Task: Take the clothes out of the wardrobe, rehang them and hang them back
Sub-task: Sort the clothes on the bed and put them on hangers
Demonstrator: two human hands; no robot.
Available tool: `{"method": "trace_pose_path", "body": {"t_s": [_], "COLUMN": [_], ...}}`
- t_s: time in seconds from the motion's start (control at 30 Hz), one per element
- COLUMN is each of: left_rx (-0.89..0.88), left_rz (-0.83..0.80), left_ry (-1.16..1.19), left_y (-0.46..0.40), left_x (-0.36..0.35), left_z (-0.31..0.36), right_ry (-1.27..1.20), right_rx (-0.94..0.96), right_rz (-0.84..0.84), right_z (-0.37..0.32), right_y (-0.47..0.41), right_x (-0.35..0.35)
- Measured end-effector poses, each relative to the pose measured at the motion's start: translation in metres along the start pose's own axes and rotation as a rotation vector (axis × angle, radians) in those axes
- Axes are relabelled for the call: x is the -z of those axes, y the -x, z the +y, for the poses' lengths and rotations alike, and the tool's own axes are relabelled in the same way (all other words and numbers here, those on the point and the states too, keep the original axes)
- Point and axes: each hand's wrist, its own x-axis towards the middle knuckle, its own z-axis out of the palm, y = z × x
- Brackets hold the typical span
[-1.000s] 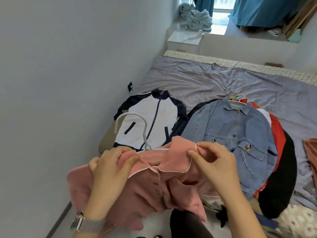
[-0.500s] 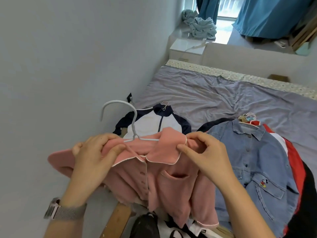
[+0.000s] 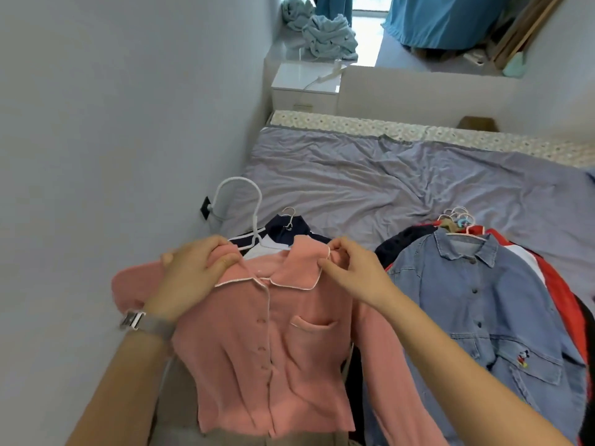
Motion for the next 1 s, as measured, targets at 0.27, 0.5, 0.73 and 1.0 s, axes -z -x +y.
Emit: {"method": "trace_pose_path", "body": {"t_s": [0.27,0.5,0.73,1.0], "left_rx": [0.033,0.174,0.211,0.085], "left_rz": [-0.237,-0.414,-0.455,-0.507], "left_ry": [-0.335,-0.302,-0.017,0.082], "left_y": [-0.146,-0.144,-0.080,-0.056], "left_x": [-0.125,-0.224,-0.277,-0.313], "left_z": [-0.083,-0.123,-0.060,0.065], "right_ry": [0.387,0.369,0.302,0.276], "right_rx": [-0.177,-0.100,-0.301,-0.571], "right_rz": [-0.272,-0.402,-0.443,-0.274], "right_z": [0.076,0.109,0.209,0.341], "right_y": [-0.132,-0.101,-0.019,0.038], "right_x": [-0.064,-0.108,-0.087,0.043]}}
